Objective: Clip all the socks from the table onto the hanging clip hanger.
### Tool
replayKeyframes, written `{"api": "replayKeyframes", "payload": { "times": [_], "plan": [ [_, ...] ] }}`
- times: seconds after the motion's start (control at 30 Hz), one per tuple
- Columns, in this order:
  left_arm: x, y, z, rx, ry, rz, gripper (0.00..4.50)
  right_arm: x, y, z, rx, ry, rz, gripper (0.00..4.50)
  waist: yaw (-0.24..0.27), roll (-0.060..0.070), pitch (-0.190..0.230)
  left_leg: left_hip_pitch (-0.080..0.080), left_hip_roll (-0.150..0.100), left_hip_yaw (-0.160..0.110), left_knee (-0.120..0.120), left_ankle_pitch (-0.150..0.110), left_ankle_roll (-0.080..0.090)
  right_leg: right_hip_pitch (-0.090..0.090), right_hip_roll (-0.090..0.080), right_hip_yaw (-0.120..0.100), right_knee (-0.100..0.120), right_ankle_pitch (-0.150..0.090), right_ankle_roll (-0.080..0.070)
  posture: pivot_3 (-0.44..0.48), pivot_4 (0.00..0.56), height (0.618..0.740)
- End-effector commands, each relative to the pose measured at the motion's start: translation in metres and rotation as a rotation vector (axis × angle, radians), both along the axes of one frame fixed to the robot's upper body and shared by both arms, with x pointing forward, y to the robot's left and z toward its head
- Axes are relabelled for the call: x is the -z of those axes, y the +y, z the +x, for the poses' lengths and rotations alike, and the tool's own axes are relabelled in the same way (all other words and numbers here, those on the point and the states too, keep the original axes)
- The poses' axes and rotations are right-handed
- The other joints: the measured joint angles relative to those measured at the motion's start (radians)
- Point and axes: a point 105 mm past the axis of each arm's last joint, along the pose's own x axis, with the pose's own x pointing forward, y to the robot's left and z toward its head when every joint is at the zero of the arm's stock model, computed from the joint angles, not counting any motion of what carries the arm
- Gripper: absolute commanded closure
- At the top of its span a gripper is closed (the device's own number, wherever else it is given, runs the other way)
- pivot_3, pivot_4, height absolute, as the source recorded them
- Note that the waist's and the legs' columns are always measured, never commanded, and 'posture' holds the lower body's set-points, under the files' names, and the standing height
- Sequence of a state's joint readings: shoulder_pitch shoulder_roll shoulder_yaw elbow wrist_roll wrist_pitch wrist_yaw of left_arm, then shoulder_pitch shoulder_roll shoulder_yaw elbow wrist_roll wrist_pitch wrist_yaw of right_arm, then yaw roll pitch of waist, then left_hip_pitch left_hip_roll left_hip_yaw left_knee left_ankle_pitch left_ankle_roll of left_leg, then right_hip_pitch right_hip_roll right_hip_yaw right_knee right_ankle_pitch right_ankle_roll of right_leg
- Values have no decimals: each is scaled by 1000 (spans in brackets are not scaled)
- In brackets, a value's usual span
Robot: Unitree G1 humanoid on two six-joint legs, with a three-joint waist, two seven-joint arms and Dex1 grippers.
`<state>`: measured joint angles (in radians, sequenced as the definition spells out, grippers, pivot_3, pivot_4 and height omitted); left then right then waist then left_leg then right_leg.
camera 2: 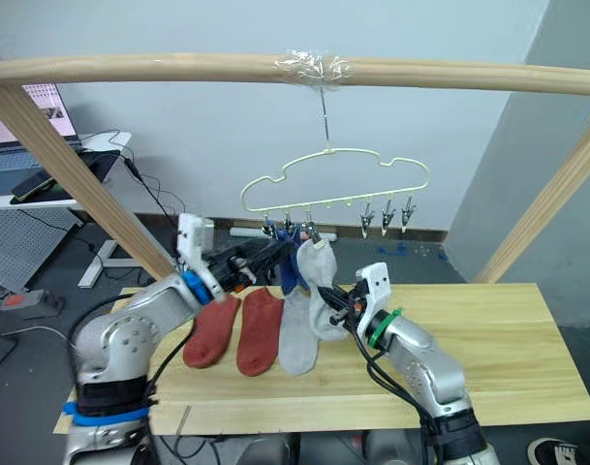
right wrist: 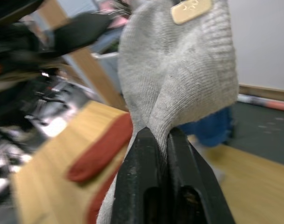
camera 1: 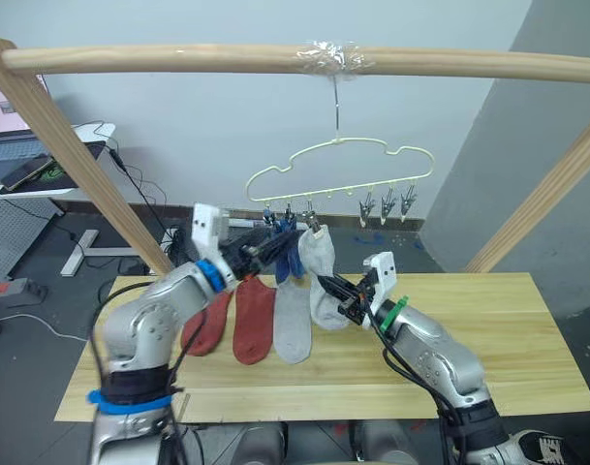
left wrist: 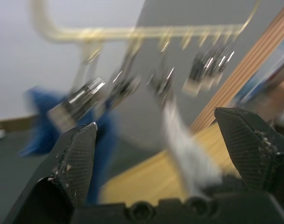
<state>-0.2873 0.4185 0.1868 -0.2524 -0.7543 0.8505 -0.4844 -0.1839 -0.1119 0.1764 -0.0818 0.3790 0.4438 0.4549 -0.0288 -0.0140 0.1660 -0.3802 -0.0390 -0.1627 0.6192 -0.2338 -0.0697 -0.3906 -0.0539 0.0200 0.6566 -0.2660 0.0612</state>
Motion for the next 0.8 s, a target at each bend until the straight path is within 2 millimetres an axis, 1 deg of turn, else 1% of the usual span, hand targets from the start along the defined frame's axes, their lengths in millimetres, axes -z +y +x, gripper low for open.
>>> {"api": "replayKeyframes", "payload": {
  "times": [0.03, 0.1, 0.17, 0.3, 0.33, 0.37, 0.43, 0.53, 0.63, 0.7, 0.77, 0.8],
  "plan": [
    [-12, 7, -16, 21, -81, 73, 0, -7, -4, 8, 36, -82, -35, 3113, 10, 0, 0, -1, 0, 0, 0, 0, 0, 0, 0, -1, 0, 0, 0, 94, 110, 740],
    [-13, 14, -21, 2, -96, 103, 0, -5, -4, 9, 34, -88, -52, 2391, 16, 0, 0, -1, 0, 0, -1, 0, 0, 0, -1, 0, -2, 0, 0, 124, 116, 740],
    [-13, 18, -28, -4, -108, 120, 0, -1, -9, 10, 49, -90, -79, 1703, 28, 0, 0, -1, 0, 0, -3, 0, 0, 0, -1, 0, -5, 0, 0, 143, 117, 740],
    [-14, 13, -41, 21, -167, 181, 0, 3, -28, 13, 108, -106, -129, 263, 39, 0, 0, -1, 0, -1, -7, 0, 0, 0, -1, -1, -8, 1, -1, 140, 111, 740],
    [-14, 12, -44, 26, -167, 166, 0, 1, -35, 14, 142, -131, -163, 21, 42, 0, -1, -1, 0, 0, -8, 0, 0, 0, -1, -1, -9, 1, -2, 124, 99, 740],
    [-15, 10, -46, 28, -169, 153, 0, -1, -42, 15, 166, -153, -184, 21, 45, 0, -2, -1, 0, 0, -8, 0, 0, 0, -1, -1, -10, 2, -4, 105, 90, 740],
    [-13, 6, -51, 65, -189, 182, 0, -14, -53, 16, 226, -209, -200, 21, 49, 0, -2, -1, 0, 0, -8, 0, 0, 0, -1, 0, -10, 3, -5, 87, 79, 740],
    [-12, -9, -56, 135, -220, 195, 0, -34, -68, 16, 293, -273, -196, 21, 49, 1, -6, -1, 0, 1, -8, 0, 0, 0, -1, 0, -10, 3, -5, 59, 68, 740],
    [-18, -17, -53, 153, -284, 188, 0, -43, -78, 14, 344, -295, -176, 599, 46, 0, -9, 0, 0, 2, -8, 0, -1, 1, -1, 0, -10, 2, -3, 27, 69, 740],
    [-25, -21, -48, 153, -328, 170, 0, -47, -83, 17, 393, -321, -192, 1280, 43, 1, -11, 0, 0, 2, -8, 1, -1, 1, -1, 0, -9, 2, -3, 18, 72, 740],
    [-26, -23, -45, 159, -361, 181, 0, -53, -83, 20, 419, -344, -208, 1966, 39, 1, -11, 0, 0, 1, -8, 1, -1, 1, -1, 0, -9, 2, -3, 9, 78, 740],
    [-25, -25, -45, 166, -376, 195, 0, -55, -82, 21, 425, -347, -202, 1966, 35, 2, -12, 1, 0, 2, -8, 1, -1, 1, -1, 0, -9, 2, -3, 6, 77, 740]
  ]
}}
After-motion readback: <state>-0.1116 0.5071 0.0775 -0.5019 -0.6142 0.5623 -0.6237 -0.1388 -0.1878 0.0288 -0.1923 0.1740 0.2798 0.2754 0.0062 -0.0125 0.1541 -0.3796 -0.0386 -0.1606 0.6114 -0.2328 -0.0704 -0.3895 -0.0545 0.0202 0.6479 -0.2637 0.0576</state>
